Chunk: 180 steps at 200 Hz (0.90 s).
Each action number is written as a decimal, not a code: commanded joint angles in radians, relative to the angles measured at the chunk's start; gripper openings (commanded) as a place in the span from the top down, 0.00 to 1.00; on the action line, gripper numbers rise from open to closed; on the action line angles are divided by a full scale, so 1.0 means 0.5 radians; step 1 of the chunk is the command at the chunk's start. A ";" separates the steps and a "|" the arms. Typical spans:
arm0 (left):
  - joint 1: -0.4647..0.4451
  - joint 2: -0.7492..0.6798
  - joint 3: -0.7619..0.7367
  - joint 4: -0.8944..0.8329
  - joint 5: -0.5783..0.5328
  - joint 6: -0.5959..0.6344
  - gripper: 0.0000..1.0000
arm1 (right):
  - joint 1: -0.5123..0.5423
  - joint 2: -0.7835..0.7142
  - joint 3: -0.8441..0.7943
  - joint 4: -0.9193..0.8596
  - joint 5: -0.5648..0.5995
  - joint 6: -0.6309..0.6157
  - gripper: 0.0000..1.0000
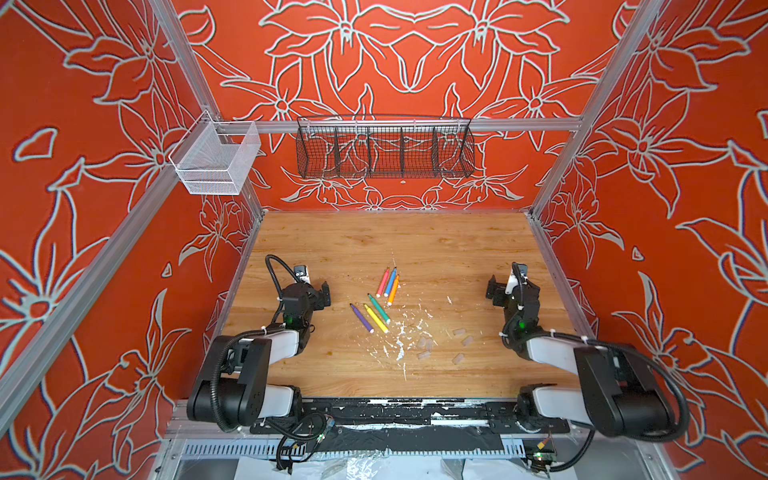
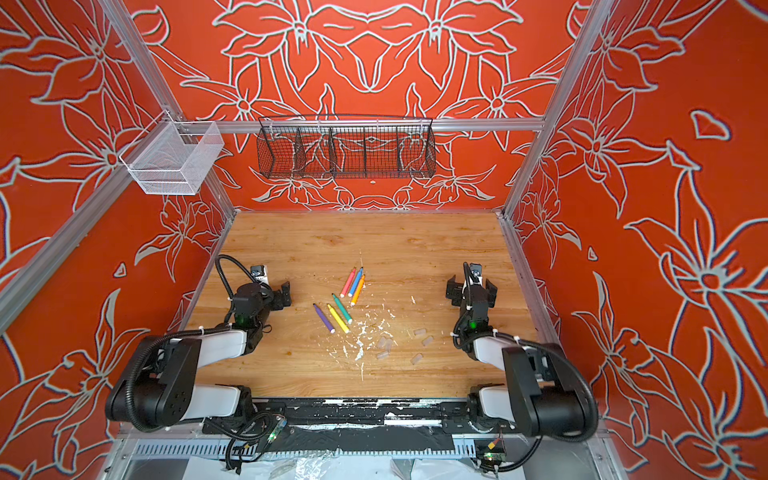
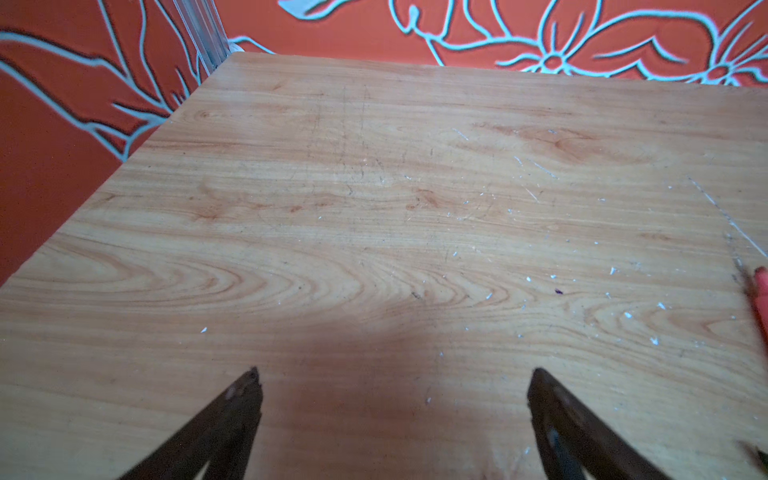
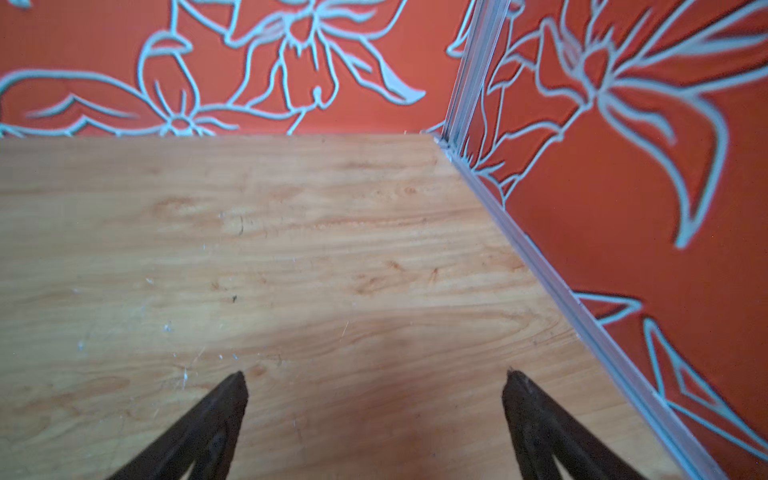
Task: Insert the pens into the pen caps
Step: 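Raise both arms from rest and move the left gripper toward the markers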
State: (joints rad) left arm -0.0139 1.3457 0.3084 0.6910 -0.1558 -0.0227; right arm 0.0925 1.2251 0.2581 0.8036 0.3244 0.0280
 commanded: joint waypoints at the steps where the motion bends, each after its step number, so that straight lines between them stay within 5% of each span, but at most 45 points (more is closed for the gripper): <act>1: 0.003 -0.179 0.038 -0.166 -0.058 -0.018 0.03 | -0.004 -0.276 -0.046 -0.217 0.153 0.031 0.03; 46: 0.001 -0.653 0.208 -0.750 -0.167 -0.192 0.03 | -0.008 -0.725 0.101 -0.911 0.442 0.452 0.03; 76: 0.001 -1.064 0.316 -1.177 -0.145 -0.601 0.03 | -0.005 -0.861 0.373 -1.456 0.017 0.524 0.02; 92: 0.001 -1.239 0.418 -1.469 0.046 -0.657 0.03 | -0.007 -0.938 0.500 -1.689 -0.142 0.584 0.03; 105: 0.000 -1.372 0.424 -1.596 0.291 -0.563 0.03 | -0.006 -1.020 0.565 -1.925 0.013 0.873 0.02; 117: 0.000 -1.487 0.332 -1.560 0.275 -0.801 0.03 | -0.021 -1.095 0.667 -2.222 0.160 1.200 0.03; 139: 0.025 -1.637 0.175 -1.429 0.362 -1.170 0.03 | -0.031 -1.117 0.736 -2.109 -0.451 0.998 0.03; 154: 0.028 -1.674 0.183 -1.533 0.320 -1.502 0.03 | -0.032 -1.068 0.713 -2.125 -0.531 1.141 0.03; 180: 0.028 -1.666 0.232 -1.493 0.553 -1.540 0.03 | -0.029 -0.926 0.564 -1.902 -0.671 1.095 0.02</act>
State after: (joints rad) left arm -0.0063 0.5171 0.3904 -0.0414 0.0132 -0.6422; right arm 0.0780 0.6998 0.5995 -0.1696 0.1184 0.5327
